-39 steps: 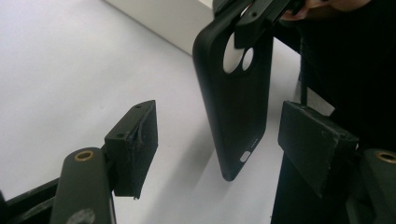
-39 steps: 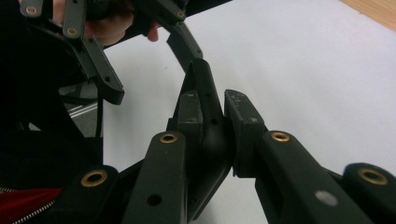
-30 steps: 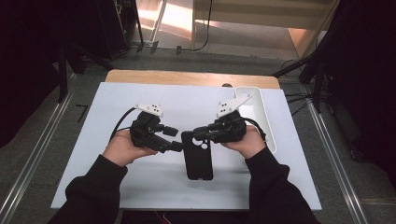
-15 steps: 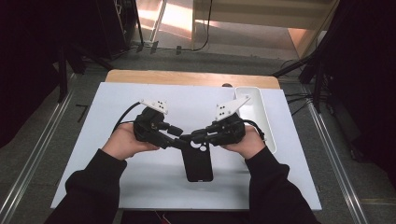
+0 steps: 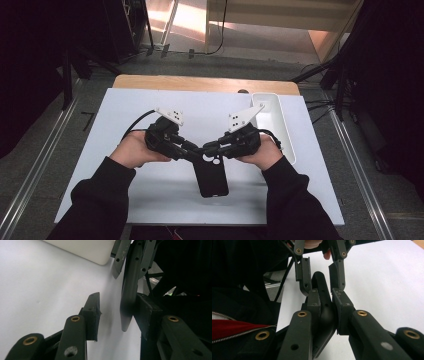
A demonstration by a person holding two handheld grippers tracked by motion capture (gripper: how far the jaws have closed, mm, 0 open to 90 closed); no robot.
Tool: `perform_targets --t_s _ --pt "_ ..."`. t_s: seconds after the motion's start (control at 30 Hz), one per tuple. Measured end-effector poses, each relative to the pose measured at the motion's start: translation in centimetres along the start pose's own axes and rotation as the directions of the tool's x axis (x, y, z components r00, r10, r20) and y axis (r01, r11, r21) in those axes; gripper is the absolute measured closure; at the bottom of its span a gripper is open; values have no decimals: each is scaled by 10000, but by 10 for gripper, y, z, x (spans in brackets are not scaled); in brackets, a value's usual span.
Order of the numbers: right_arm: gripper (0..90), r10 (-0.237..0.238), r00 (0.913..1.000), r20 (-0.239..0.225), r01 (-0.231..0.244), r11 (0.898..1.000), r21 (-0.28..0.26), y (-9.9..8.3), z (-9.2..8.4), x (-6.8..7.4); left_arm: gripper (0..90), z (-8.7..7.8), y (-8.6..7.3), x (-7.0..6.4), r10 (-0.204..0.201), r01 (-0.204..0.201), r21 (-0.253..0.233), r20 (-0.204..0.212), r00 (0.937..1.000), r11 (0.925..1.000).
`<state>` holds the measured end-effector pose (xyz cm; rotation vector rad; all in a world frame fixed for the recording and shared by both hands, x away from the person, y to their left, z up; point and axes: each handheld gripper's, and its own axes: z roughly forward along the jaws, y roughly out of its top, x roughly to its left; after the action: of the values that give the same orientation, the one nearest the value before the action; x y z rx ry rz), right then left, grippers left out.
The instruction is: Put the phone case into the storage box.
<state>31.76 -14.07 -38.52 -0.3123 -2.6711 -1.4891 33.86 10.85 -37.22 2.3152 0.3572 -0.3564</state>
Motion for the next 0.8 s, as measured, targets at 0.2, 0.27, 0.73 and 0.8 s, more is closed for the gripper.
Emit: perform_targets --t_s 0.2,0.27,0.73,0.8 --pt "756 -89 9998 -194 92 9999 137 0 6 2 697 3 -1 -2 109 -117 297 271 9996 9995" --pt "756 -58 9998 -216 62 9998 204 0 6 2 725 4 -1 -2 110 -122 400 302 9995 9991" --pt "746 195 9985 -503 -187 9997 155 -2 8 0 788 4 1 -5 328 -347 563 338 9989 9978" --pt "740 246 9982 -553 -237 9996 177 -2 8 0 790 3 1 -5 355 -374 568 347 9988 9977"
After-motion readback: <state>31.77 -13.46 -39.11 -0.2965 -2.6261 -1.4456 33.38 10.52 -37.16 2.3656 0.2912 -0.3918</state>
